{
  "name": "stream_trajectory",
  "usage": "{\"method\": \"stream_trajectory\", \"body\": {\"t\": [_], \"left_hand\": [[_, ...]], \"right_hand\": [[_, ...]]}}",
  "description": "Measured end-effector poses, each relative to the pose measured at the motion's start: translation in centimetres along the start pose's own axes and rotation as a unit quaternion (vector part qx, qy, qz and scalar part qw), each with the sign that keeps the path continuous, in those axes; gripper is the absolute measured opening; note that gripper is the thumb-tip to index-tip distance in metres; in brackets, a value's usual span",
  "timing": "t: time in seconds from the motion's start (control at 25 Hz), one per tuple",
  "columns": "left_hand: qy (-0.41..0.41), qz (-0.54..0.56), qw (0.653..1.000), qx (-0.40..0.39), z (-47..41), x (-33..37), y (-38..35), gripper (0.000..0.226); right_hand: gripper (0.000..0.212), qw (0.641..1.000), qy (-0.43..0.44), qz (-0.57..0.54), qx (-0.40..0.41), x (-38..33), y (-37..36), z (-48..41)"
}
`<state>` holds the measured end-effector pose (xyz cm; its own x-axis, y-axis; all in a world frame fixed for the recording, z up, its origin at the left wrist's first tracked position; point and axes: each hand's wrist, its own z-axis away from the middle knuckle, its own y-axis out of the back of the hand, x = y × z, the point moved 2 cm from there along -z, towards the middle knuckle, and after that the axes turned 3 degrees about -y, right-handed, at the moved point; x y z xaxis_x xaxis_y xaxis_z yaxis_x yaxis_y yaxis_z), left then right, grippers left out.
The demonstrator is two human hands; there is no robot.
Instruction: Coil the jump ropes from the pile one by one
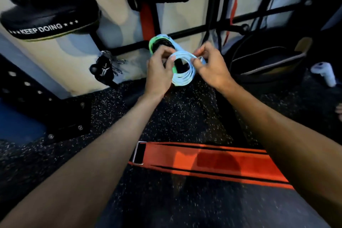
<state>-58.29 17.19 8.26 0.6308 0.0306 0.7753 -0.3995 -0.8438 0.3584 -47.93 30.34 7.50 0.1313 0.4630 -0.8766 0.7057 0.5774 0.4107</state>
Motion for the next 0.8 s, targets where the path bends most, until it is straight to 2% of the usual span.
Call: {"method": "stream_trajectory", "body": {"t": [0.08, 0.16, 0.32, 0.44, 0.56, 0.64, 0.68, 0.76, 0.8], "left_hand": [[-0.062, -0.061, 0.995, 0.045, -2.5, -1.0, -0.4, 0.009], [-0.093, -0.118, 0.986, 0.069, -4.5, -2.8, -0.5, 0.01], [-0.079, -0.184, 0.977, 0.076, -6.2, -6.7, -0.4, 0.011], [-0.058, -0.215, 0.973, 0.054, -6.9, -8.7, -1.0, 0.026], [-0.011, -0.205, 0.978, -0.027, -6.6, -9.3, -0.8, 0.032], [-0.016, -0.299, 0.947, -0.115, -6.5, -9.3, -0.6, 0.055], [-0.009, -0.366, 0.915, -0.171, -6.3, -9.1, -0.3, 0.072], [0.014, -0.429, 0.874, -0.228, -5.5, -8.3, 0.0, 0.093], [0.041, -0.425, 0.873, -0.237, -5.2, -7.6, 0.7, 0.094]], "right_hand": [[0.008, 0.997, 0.039, 0.025, 0.055, -0.1, -1.4, -2.5], [0.005, 0.995, 0.055, 0.028, 0.076, 0.2, -3.5, -4.4], [0.005, 0.989, 0.053, 0.08, 0.112, 1.6, -6.9, -6.3], [0.018, 0.987, 0.042, 0.121, 0.099, 3.2, -8.5, -7.5], [0.043, 0.978, 0.021, 0.207, -0.011, 4.3, -9.7, -8.5], [0.061, 0.966, -0.016, 0.238, -0.098, 4.0, -9.8, -8.2], [0.066, 0.965, -0.039, 0.23, -0.121, 3.8, -9.6, -8.0], [0.073, 0.971, -0.069, 0.194, -0.123, 3.6, -9.0, -6.6], [0.074, 0.974, -0.09, 0.178, -0.108, 3.3, -8.5, -5.6]]}}
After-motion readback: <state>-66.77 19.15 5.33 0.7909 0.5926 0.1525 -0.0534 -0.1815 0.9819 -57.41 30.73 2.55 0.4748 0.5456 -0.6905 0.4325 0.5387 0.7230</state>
